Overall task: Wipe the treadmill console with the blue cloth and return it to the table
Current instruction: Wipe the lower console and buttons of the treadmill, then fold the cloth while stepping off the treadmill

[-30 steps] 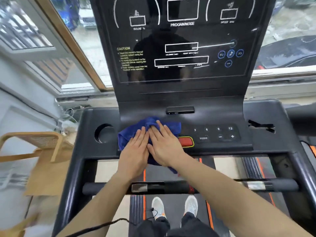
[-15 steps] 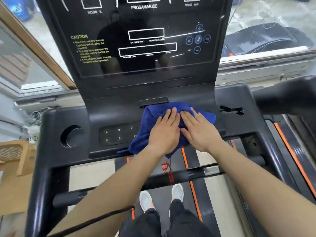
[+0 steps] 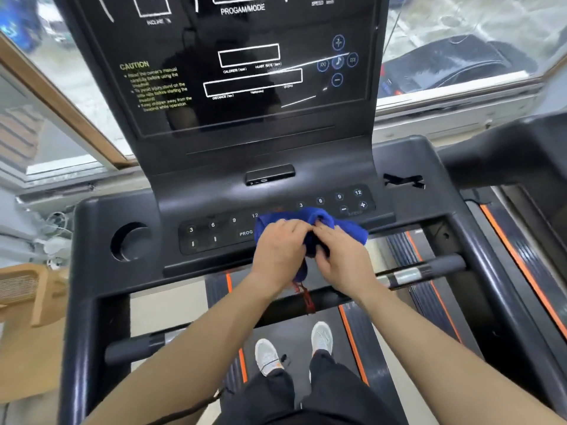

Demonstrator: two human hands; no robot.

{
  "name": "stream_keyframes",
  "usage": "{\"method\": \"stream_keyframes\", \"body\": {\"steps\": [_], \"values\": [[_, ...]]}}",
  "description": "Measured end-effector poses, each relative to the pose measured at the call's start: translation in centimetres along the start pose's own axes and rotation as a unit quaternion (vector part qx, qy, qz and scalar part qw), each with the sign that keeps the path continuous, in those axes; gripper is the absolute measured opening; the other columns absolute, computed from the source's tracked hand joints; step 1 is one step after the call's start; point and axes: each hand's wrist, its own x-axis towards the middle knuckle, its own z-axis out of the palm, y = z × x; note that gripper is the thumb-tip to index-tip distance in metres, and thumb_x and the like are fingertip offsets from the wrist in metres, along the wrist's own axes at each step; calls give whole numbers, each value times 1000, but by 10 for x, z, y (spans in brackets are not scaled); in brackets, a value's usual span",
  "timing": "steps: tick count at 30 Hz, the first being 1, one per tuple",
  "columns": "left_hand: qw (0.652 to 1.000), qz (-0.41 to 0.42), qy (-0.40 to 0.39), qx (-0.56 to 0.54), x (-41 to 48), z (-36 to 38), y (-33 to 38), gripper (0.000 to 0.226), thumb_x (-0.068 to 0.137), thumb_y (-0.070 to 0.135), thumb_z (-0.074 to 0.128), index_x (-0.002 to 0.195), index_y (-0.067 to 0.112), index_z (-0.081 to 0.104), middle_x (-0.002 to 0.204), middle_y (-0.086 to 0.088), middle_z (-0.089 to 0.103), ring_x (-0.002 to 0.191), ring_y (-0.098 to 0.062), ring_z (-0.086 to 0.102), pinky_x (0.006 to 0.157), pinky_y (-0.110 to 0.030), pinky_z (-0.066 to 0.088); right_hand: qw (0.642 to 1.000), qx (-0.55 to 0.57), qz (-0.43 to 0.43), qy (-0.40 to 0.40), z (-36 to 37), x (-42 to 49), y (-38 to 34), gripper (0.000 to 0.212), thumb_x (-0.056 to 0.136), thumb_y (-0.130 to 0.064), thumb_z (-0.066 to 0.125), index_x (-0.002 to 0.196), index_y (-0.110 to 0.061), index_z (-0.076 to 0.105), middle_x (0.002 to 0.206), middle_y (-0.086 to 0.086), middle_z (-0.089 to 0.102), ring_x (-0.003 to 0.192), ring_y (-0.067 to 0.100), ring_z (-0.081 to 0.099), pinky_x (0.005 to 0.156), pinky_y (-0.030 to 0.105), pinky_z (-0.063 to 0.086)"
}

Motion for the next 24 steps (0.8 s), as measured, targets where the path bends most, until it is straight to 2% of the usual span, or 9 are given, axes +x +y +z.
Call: {"method": "stream_keyframes", "body": {"steps": [2,6,9,13,15,18,20,22,24], "values": [[997,-60,-17,-50,-3,-14,0,43,67,11,65,110,14,64,102,-5,64,89,-29,63,79,-43,50,991,103,75,31,-6,3,-16,35,89,-9,61,120,-22,72,110,-6,75,102,11,67,92,30,54],[970,-169,-91,-146,-17,-34,6,75,63,25,78,132,26,48,125,1,60,112,-21,58,93,-39,50,928,323,173,71,-27,10,-38,23,80,2,62,83,-16,76,81,-7,75,80,7,70,74,25,56],[958,-210,-114,-158,-28,-53,13,63,62,45,80,120,36,58,105,11,70,94,-15,65,81,-33,53,890,426,159,43,-49,17,-44,24,82,9,58,84,-13,69,71,-3,67,61,4,63,56,17,50],[920,-277,-57,-272,-45,-91,25,8,77,28,75,80,22,72,72,11,67,69,-11,63,65,-34,54,932,345,46,-103,-74,32,-43,40,77,10,50,94,-21,69,70,-10,52,51,1,44,46,11,37],[911,-296,-22,-286,-56,-113,36,9,78,24,77,79,17,71,71,3,66,64,-8,57,62,-28,49,937,275,-15,-215,-83,38,-44,41,79,4,55,105,-25,70,77,-10,53,51,2,45,49,13,39],[892,-324,38,-313,-82,-140,52,8,83,13,78,84,13,70,63,13,62,56,-1,53,54,-14,41,908,203,-93,-354,-90,46,-49,23,91,-10,67,111,-20,73,84,-7,65,65,0,56,66,18,47],[873,-348,67,-335,-106,-152,62,7,86,10,75,89,12,69,64,16,64,56,0,56,54,-11,42,905,136,-147,-376,-90,49,-57,11,94,-24,69,86,-19,74,75,-1,62,66,11,53,69,31,44],[853,-373,88,-354,-136,-163,73,8,88,9,73,93,14,71,75,10,71,67,-4,62,60,-16,47,914,97,-176,-351,-87,49,-70,37,96,-33,66,64,-17,57,61,-7,49,59,13,42,64,33,37],[831,-407,114,-362,-172,-171,82,11,86,15,75,97,15,72,88,-1,76,77,-11,67,69,-26,50,921,106,-191,-323,-87,40,-96,49,97,-40,62,59,-17,43,53,-10,38,55,12,35,59,33,31]]}}
